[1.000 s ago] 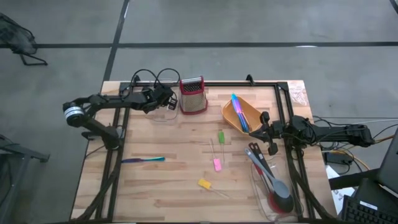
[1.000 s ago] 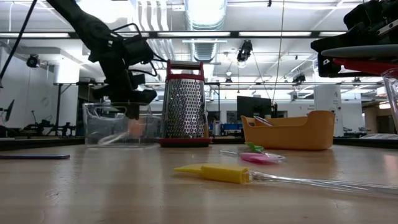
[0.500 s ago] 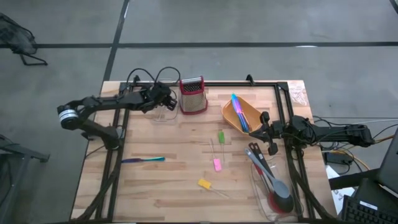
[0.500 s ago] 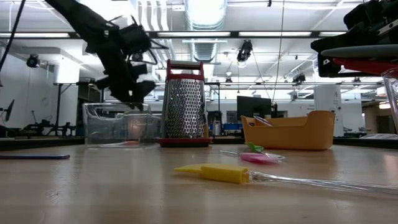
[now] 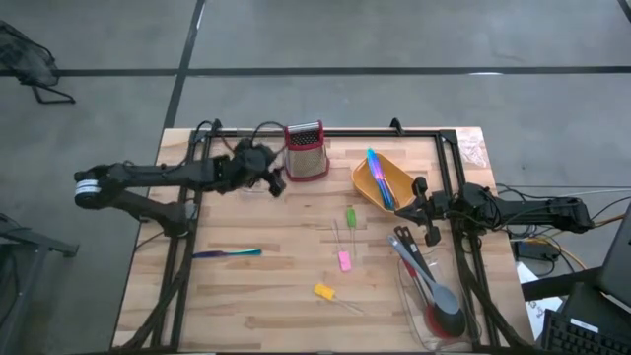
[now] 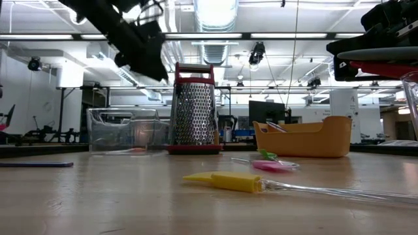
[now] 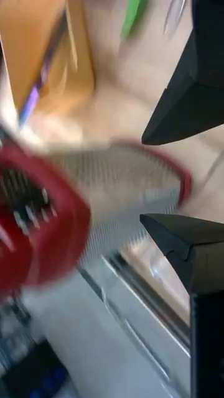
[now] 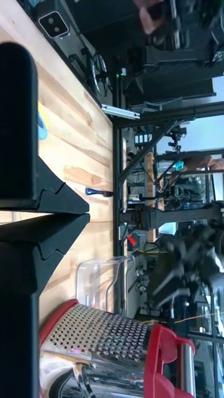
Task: Pick & Place Kitchen Items
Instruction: Put the yellow spatula into the top transparent bin
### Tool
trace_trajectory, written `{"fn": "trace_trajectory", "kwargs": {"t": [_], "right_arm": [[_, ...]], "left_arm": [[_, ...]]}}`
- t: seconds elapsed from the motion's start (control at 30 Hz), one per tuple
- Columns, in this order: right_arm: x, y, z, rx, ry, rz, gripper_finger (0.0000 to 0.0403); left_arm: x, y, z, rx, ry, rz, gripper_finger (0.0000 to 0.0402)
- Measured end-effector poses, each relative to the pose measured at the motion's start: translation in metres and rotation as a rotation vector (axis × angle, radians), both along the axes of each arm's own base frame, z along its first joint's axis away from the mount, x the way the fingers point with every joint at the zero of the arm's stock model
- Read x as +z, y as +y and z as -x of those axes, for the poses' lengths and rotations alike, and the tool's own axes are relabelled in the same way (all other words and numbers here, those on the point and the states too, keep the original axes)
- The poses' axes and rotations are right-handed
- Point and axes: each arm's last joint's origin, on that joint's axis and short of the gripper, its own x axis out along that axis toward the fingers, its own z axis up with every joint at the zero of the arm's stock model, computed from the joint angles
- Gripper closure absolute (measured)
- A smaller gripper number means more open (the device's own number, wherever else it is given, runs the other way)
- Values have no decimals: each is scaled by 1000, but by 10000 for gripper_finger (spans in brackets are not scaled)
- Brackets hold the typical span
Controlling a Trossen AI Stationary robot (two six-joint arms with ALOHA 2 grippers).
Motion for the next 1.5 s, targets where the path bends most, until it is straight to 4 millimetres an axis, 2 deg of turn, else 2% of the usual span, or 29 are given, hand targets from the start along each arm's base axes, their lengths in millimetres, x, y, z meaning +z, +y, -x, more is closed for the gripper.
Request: {"fn": "trace_trajectory", "kwargs": {"t": [0.13, 0.27, 0.4, 0.47, 0.57, 0.7, 0.8, 1.0, 1.2, 1.37, 1.5], "right_arm": [[0, 0, 0, 0, 0, 0, 394], [0, 0, 0, 0, 0, 0, 394], [0, 0, 0, 0, 0, 0, 394], [0, 0, 0, 0, 0, 0, 394], [0, 0, 0, 0, 0, 0, 394], [0, 0, 0, 0, 0, 0, 394], [0, 0, 0, 0, 0, 0, 394], [0, 0, 0, 0, 0, 0, 394], [0, 0, 0, 0, 0, 0, 394], [0, 0, 0, 0, 0, 0, 394], [0, 0, 0, 0, 0, 0, 394]], "left_arm": [[2, -30, -6, -131, -10, -11, 204], [3, -64, -24, -302, -81, -69, 204], [1, -95, -42, -543, -116, -70, 204], [-3, -107, -51, -594, -107, -64, 204], [-10, -117, -66, -688, -70, -29, 204], [-14, -128, -91, -735, -92, 100, 204], [-26, -142, -103, -870, -18, 145, 204], [-56, -164, -122, -929, 111, 265, 204], [-86, -191, -130, -993, 208, 280, 204], [-106, -200, -132, -943, 254, 280, 204], [-110, -200, -133, -904, 256, 292, 204]]}}
